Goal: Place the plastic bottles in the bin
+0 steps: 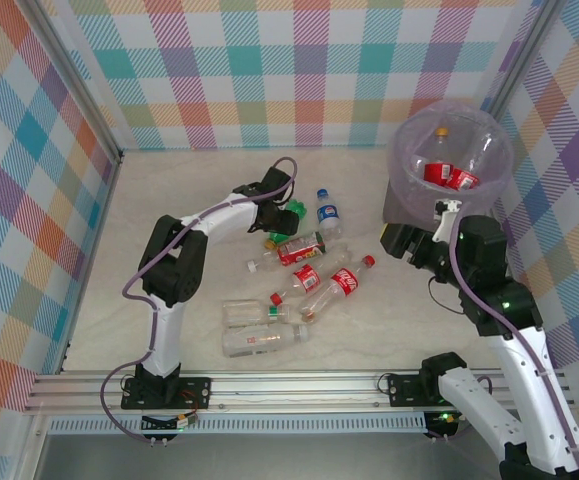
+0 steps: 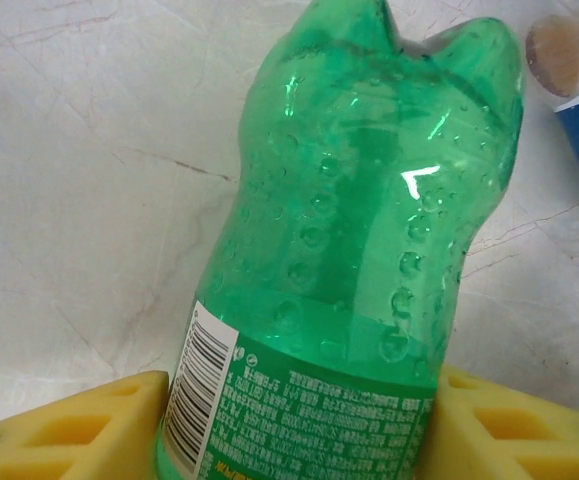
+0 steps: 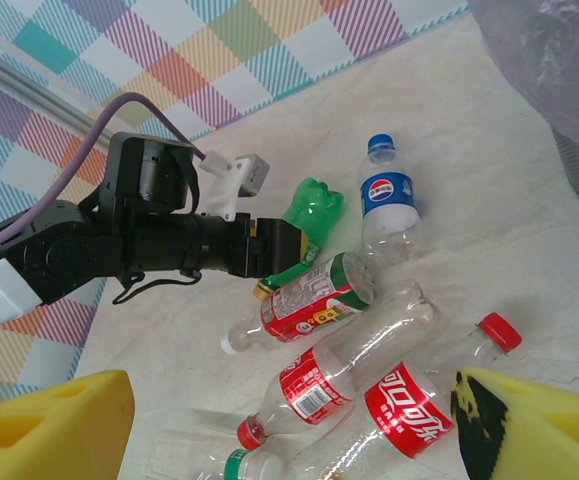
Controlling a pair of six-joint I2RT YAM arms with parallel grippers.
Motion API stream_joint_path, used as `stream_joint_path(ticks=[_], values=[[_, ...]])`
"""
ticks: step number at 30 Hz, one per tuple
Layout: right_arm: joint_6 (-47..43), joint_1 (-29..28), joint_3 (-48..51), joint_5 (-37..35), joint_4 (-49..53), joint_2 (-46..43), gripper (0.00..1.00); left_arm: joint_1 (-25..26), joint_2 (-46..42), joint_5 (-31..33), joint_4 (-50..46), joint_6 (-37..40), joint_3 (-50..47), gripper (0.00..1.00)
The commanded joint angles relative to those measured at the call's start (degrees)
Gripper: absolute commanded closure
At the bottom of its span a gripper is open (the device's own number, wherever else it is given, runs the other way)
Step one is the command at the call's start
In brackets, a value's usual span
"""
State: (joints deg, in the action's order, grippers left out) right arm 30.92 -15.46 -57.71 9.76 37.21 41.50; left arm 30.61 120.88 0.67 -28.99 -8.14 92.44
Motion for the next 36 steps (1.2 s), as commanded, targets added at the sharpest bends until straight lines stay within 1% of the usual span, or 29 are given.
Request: stream_joint_path(ticks=[1, 5, 9, 13, 17, 21, 24, 26, 29, 31, 34, 36], values=[[1.61, -0.31, 1.53, 2.67, -4.01, -0.01, 0.17, -0.27, -1.46, 0.6, -1.0, 0.12, -1.84, 0.45], [4.85, -0.47, 3.86, 8.2, -9.82, 0.86, 0.18, -0.29, -2.02, 1.14, -1.53, 0.37, -1.73, 0.46], [5.47, -1.1, 3.67, 8.08, -12.45, 2.27, 0.18, -0.21, -5.76, -1.24, -0.51, 0.2, -2.69, 0.46], [7.38, -3.35, 6.17, 8.67, -17.5, 4.44, 0.18, -0.21, -10.4, -1.16, -0.34, 0.08, -3.49, 0.46], [7.05, -4.76, 4.9, 8.17, -18.99, 8.04, 0.18, -0.21, -16.57, -1.95, 0.05, -0.8, -5.84, 0.46], [7.49, -6.66, 6.67, 7.93, -22.42, 11.04, 0.18, 0.34, -22.86, -5.59, 2.08, -2.43, -10.26, 0.46], [7.22, -6.77, 5.62, 8.39, -23.23, 13.65, 0.18, 2.49, -27.83, -8.24, 5.89, -4.67, -15.63, 0.46], [7.4, -7.2, 5.54, 10.48, -24.13, 15.42, 0.19, 4.29, -30.5, -8.53, 7.53, -6.64, -17.99, 0.46], [7.5, -7.67, 7.16, 9.77, -26.16, 16.79, 0.19, 7.93, -33.76, -6.6, 8.81, -8.81, -20.39, 0.46], [6.84, -7.66, 6.04, 9.63, -26.09, 18.81, 0.18, 10.52, -35.76, -5.22, 9.21, -10.38, -22.0, 0.46], [8.36, -7.93, 6.38, 12.34, -29.21, 21.4, 0.16, 12.68, -38.34, -4.58, 11.61, -12.85, -24.82, 0.46], [9.0, -8.01, 7.17, 12.39, -30.84, 22.56, 0.14, 13.17, -39.4, -4.79, 12.56, -13.72, -25.88, 0.46]])
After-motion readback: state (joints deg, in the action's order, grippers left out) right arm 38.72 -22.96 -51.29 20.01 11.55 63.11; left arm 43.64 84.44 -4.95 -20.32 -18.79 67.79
